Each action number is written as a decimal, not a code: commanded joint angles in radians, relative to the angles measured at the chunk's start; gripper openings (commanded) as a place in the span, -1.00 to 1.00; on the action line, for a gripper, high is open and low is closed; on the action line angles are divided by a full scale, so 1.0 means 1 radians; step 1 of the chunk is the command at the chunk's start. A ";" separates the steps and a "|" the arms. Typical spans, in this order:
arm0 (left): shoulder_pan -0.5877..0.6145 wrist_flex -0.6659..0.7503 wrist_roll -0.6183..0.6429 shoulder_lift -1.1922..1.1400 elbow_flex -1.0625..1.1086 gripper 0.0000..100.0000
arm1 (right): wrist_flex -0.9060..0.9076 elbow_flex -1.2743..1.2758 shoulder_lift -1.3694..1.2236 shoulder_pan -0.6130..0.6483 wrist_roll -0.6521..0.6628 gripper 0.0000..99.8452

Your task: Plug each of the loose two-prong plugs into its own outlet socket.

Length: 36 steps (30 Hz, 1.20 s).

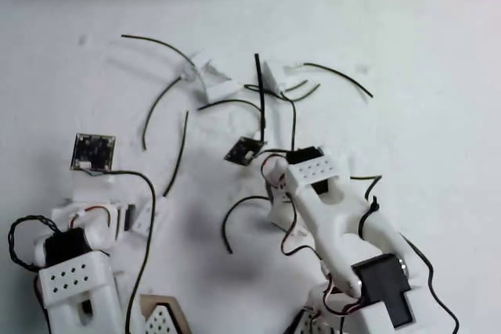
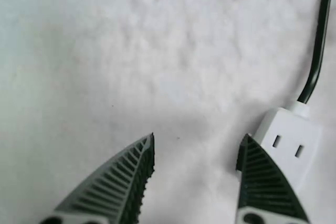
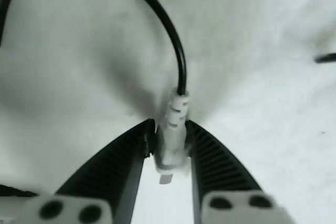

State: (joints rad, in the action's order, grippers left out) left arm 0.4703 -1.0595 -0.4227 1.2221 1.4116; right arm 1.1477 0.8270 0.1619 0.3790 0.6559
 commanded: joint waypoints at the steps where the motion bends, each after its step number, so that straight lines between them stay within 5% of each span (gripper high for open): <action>1: 0.004 0.018 -0.034 0.012 -0.003 -0.49 | 0.008 -0.031 -0.001 0.005 0.002 -0.95; 9: 0.005 0.018 -0.034 0.012 -0.003 -0.49 | 0.047 -0.034 0.099 0.007 0.002 -0.97; 17: 0.002 0.017 0.012 0.013 -0.049 -0.49 | 0.088 -0.031 0.535 0.007 -0.014 -0.97; 27: -0.008 0.009 0.204 0.013 -0.313 -0.49 | 0.059 -0.026 1.029 0.168 -0.338 -0.97; 36: -0.338 -0.123 0.460 0.013 -0.560 -0.49 | -0.243 0.173 1.208 0.341 -0.519 -0.97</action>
State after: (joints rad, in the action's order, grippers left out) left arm 0.2923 -1.1546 -0.0667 1.2221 0.9728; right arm 1.0065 0.9513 1.3249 0.6659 0.1680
